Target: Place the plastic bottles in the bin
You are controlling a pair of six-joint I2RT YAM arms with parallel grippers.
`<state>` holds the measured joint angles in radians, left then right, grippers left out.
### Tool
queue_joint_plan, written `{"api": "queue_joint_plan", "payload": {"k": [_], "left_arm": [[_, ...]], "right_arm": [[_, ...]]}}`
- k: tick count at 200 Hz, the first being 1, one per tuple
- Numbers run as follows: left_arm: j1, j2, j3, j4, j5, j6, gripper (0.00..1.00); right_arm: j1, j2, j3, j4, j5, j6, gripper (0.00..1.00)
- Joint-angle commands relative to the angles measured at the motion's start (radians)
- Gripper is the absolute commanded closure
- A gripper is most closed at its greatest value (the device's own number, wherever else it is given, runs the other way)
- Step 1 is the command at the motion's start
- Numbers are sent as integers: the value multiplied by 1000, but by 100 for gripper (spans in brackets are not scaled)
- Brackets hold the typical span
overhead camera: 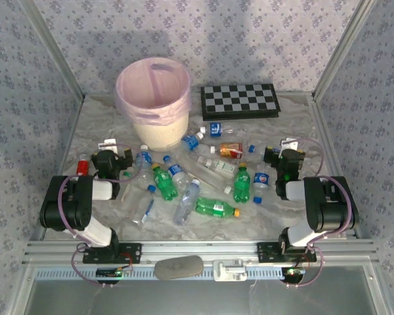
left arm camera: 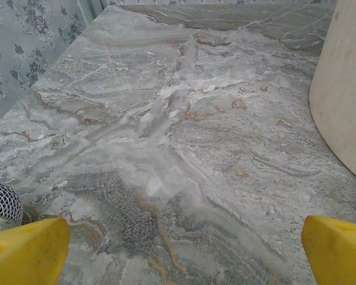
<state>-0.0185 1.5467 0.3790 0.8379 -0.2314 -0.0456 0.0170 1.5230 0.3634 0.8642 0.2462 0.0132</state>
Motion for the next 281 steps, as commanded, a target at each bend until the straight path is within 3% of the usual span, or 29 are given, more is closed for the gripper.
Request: {"api": "queue_joint_plan", "payload": {"k": [1,239,252,281], "left_arm": [[4,-12,20,6,10,-11,0],[6,-15,20,8,8,-10,0],[-6,-52,43,-61,-31,-11,0],[-33,-143,201,-387,-61,14,2]], "right_arm": [[-8,3,6,2,-4,-13,1],[-4,-11,4,2,8,-13,1],[3,-52,11,-43,6,-21,1],[46,-166,68,-223,95,-30,1]]}}
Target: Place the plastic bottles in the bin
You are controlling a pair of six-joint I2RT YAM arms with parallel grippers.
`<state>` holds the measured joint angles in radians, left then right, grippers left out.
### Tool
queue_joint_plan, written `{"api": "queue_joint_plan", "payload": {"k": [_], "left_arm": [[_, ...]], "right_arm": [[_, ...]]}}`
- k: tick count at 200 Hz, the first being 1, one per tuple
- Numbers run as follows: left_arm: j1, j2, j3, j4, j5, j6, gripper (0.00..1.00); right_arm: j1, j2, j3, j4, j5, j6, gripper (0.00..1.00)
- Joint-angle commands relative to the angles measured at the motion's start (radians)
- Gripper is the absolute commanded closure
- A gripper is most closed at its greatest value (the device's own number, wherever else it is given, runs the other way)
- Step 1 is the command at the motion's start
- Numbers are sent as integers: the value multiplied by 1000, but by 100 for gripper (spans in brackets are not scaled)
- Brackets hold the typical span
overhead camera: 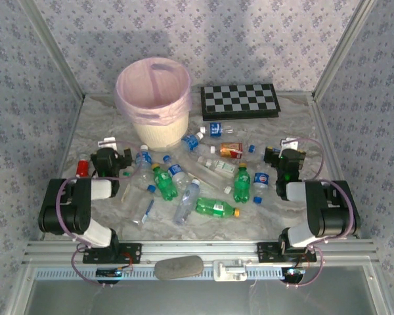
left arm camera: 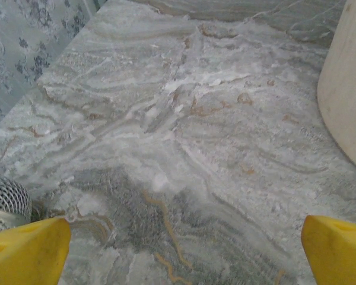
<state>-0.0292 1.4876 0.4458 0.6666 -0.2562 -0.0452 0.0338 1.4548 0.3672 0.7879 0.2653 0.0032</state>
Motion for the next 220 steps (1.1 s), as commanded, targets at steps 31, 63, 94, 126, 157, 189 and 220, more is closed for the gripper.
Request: {"api": "queue_joint_plan", "payload": {"k": [31,63,94,126,157,189,220], "left_arm": [[-104,-153,208,-288,-110,20,2],[-182,-245,277,-416,-124,-16,2],[-207,-340,263,-489,-35,-221,2],[-268,-399,209,-525,56,-375,0],[-380,-408,182,-542,64,-448,0],[-463,-373,187,-513,56,-502,0],[-535,-293,198,-424,90,-582,0]], "right_arm": [[66,-197,201,-494,127,112,1],[89,-248,379,-945,35,339,1],[116,-245,518,-1301,-64,436,4],[151,-246,553,-1515,-161,462,13],[189,-254,498,-1549,-177,524,14],[204,-233,449,-1502,-150,573,15],[204,-170,420,-1438,-147,576,19]]}}
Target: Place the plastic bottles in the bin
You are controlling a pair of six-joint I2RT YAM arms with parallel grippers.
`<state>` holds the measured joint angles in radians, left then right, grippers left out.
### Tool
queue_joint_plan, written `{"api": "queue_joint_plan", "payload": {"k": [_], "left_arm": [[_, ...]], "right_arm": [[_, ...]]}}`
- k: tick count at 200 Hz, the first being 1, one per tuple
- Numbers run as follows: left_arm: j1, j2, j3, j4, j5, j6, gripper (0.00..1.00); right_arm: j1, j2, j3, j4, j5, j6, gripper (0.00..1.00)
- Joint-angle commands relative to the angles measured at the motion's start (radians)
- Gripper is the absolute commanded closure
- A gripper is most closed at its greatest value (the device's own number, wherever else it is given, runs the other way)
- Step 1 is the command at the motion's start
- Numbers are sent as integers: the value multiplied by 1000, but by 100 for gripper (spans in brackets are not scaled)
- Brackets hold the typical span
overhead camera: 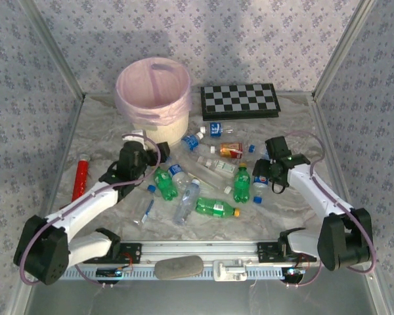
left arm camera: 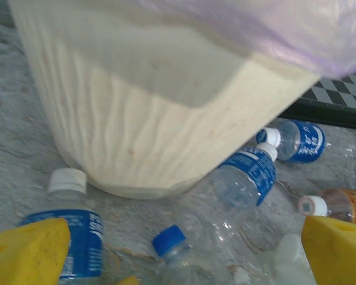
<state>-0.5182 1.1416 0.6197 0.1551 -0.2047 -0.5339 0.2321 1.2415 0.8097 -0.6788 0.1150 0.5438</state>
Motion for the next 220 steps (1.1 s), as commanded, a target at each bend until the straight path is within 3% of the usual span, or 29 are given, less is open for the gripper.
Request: {"api": "queue_joint_plan", "payload": {"k": [1,46,97,128,172,220], "left_arm": [[-49,56,25,90,42,-95,0],[-154,176,112,110,61,-79,0],[-160,191,138,97,60,-71,0],[-160,195,145,82,60,-73,0],[-160,199,168,81,103,-56,0],[-160,242,213,167,270,-19,0]], "right_arm": [[6,44,-22,29,3,35,19],[0,104,-75,219,-30,34,20],[-18,193,-92,323,-47,21,27],[-30,229,-94,339,-60,19,37],[-30,131,-66,269,-60,16,48],[-10,-17,64,289,-163,46,51]]}}
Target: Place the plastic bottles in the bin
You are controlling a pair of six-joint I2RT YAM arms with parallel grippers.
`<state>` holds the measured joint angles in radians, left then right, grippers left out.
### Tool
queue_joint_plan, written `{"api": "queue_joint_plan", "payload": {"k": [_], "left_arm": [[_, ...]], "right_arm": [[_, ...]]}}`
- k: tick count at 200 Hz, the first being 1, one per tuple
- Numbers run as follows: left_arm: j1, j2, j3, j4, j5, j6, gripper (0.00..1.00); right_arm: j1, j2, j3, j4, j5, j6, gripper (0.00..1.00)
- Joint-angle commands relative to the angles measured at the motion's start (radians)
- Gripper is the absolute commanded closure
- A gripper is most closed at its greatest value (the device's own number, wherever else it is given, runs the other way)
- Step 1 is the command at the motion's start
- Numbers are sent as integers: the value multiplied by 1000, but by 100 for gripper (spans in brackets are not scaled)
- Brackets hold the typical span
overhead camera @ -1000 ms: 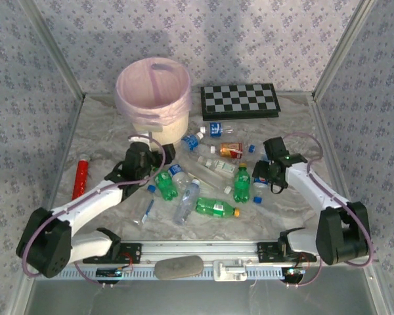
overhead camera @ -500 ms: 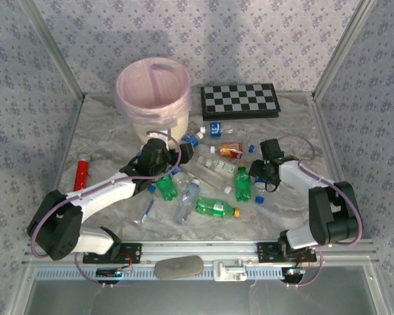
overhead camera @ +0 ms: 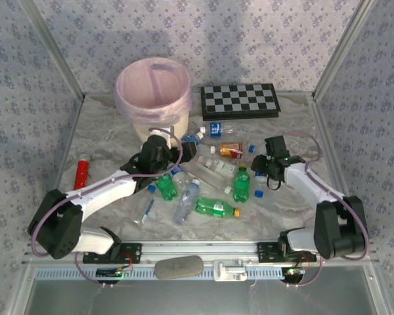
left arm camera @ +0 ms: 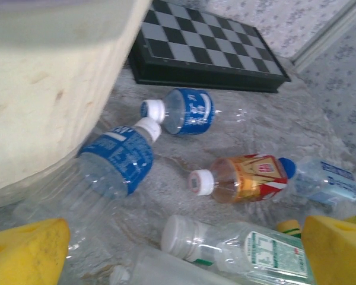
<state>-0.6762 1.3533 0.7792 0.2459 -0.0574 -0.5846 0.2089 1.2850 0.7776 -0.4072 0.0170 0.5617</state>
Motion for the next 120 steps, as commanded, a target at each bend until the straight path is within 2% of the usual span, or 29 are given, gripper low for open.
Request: {"api": "queue_joint_plan", "payload": {"k": [1,40,120], "left_arm": [[-1,32,55,79,128,32,0],[-9,78,93,145,292,37,0],[-105,106,148,141,415,110,0]], "right_arm": [[15,-61,99,21,-68,30,51],[44,-45,211,135,-205,113,51],[169,42,303,247,-301,191,51]]}}
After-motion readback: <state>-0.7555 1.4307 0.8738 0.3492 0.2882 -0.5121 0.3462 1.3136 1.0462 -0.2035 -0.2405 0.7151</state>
